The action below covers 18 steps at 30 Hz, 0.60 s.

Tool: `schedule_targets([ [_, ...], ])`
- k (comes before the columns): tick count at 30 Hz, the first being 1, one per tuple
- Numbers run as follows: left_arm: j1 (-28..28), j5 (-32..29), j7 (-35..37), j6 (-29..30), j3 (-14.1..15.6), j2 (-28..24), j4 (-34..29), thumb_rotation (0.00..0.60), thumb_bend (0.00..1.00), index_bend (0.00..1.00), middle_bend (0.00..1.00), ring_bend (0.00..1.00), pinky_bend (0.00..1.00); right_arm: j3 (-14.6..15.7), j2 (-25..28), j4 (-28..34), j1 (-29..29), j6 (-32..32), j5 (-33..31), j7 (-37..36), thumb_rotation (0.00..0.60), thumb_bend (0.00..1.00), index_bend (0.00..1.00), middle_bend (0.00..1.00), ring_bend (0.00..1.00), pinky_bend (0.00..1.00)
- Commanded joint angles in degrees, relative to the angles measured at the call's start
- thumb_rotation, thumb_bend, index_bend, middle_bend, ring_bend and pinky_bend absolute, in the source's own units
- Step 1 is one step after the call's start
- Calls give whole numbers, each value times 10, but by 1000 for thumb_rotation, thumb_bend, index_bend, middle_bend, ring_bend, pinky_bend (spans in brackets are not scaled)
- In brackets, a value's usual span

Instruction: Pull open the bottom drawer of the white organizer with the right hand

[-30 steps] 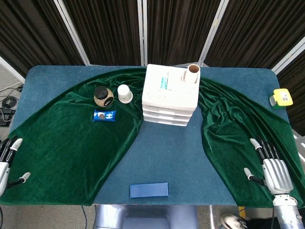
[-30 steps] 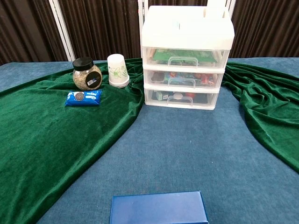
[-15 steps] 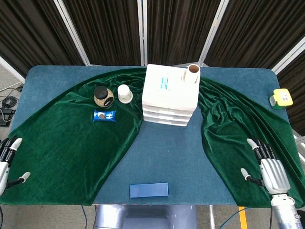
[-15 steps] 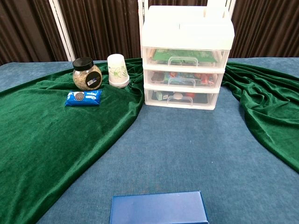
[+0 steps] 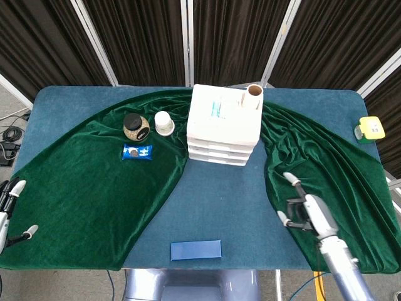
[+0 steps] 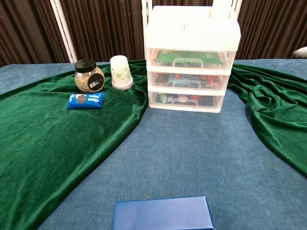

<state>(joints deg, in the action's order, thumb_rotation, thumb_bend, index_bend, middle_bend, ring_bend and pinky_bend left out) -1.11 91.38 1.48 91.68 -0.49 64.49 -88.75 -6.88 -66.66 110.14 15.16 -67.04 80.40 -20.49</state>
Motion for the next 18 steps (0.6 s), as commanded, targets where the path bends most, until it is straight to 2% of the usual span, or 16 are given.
schedule_targets([
  [1,0,0,6,0,0,-2,1,600,111,0,0,0,0,-28,-37,33,49,70,-70,-20,600,359,63,852,912,854],
  [7,-2,1,25,-3,1,-6,4,600,111,0,0,0,0,-79,-94,24,113,170,-213,-79,600,460,53,908,971,903],
  [10,-3,1,33,-4,1,-7,5,600,111,0,0,0,0,-96,-119,3,135,207,-259,-108,600,481,47,914,976,906],
  [18,-6,2,50,-9,1,-11,9,600,111,0,0,0,0,-102,-202,-64,174,218,-329,-93,600,523,73,908,974,905],
])
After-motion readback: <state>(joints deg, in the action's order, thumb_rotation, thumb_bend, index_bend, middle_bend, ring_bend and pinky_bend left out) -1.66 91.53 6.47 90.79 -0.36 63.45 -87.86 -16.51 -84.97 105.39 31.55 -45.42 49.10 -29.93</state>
